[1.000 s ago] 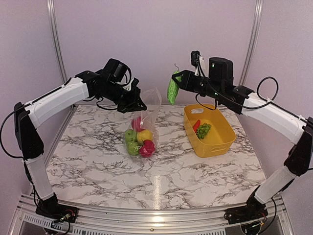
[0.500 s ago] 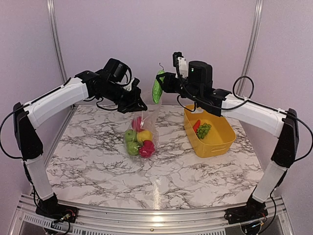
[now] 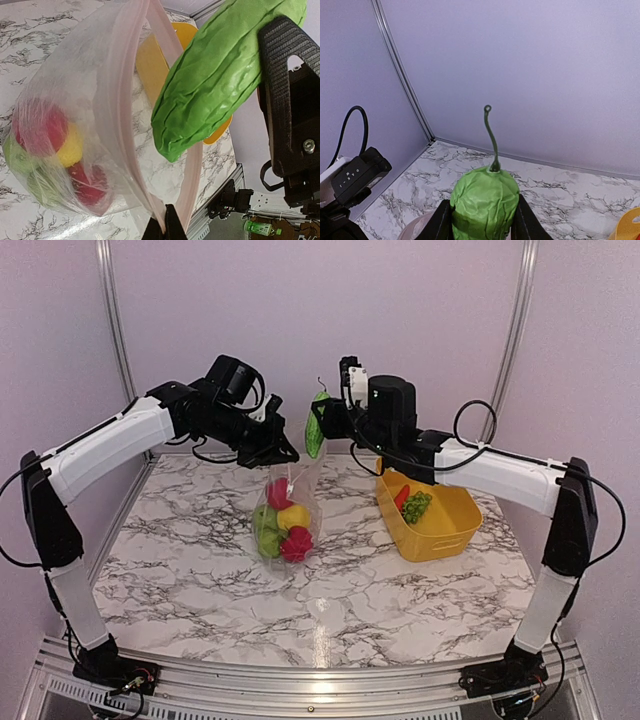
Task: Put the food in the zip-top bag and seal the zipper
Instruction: Place the fake vegetable in the zipper food storage bag.
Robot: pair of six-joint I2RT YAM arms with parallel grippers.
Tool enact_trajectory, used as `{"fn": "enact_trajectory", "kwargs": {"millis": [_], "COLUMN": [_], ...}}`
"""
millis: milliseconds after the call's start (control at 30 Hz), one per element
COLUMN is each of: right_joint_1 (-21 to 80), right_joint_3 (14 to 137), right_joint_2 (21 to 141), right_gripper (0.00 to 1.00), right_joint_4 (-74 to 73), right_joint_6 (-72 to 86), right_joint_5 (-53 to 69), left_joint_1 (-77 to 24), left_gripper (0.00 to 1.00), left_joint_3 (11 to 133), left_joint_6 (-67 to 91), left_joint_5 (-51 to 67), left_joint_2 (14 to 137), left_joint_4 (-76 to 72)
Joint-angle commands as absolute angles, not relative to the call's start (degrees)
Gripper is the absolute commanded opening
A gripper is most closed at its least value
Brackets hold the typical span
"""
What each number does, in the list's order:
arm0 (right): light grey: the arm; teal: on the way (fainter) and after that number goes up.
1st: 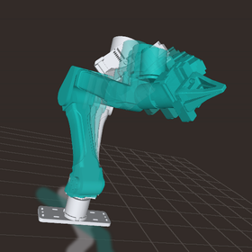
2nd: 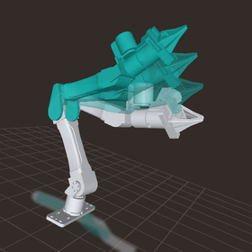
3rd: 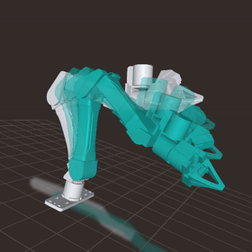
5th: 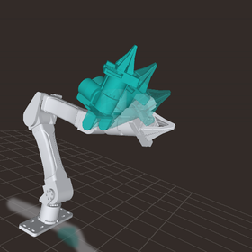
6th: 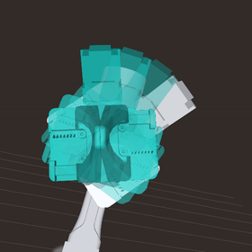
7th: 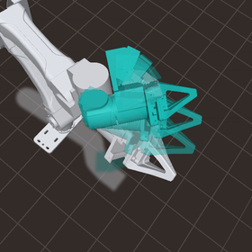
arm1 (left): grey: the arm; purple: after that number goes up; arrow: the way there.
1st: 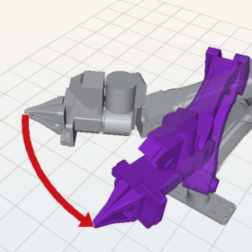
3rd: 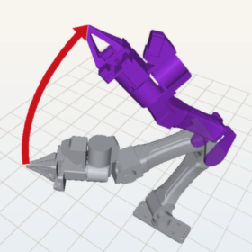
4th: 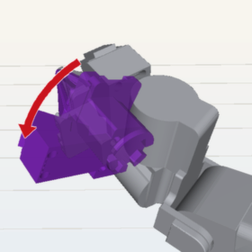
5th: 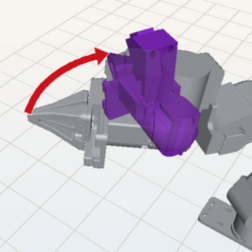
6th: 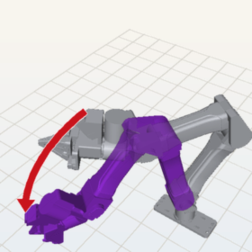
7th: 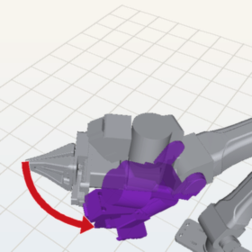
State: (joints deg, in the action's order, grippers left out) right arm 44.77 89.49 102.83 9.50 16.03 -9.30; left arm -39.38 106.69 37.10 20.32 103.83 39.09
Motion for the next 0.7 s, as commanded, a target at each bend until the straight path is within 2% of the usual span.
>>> {"fn": "enact_trajectory", "kwargs": {"millis": [0,100,300,467,667], "right_joint_1": [46.7,47.2,47.1,47.1,46.7], "right_joint_3": [92.3,89.9,90.0,91.6,91.5], "right_joint_2": [103.3,101.8,101.4,99.6,95.7], "right_gripper": [0.03,0.11,0.44,0.67,0.70], "right_joint_4": [8.5,8.2,5.0,2.0,-2.3], "right_joint_6": [16.7,18.6,19.3,18.1,18.5], "right_joint_5": [-10.2,-11.0,-8.6,-9.9,-11.1], "left_joint_1": [-39.6,-39.6,-39.5,-39.5,-39.5], "left_gripper": [0.00,0.00,0.00,0.00,0.00], "left_joint_3": [106.3,106.5,106.3,106.2,105.8], "left_joint_6": [36.7,36.4,36.5,36.3,36.2], "left_joint_5": [19.7,19.3,19.0,18.8,18.6], "left_joint_2": [101.9,101.9,102.0,102.0,101.9], "left_joint_4": [39.8,39.8,39.4,39.1,39.2]}}
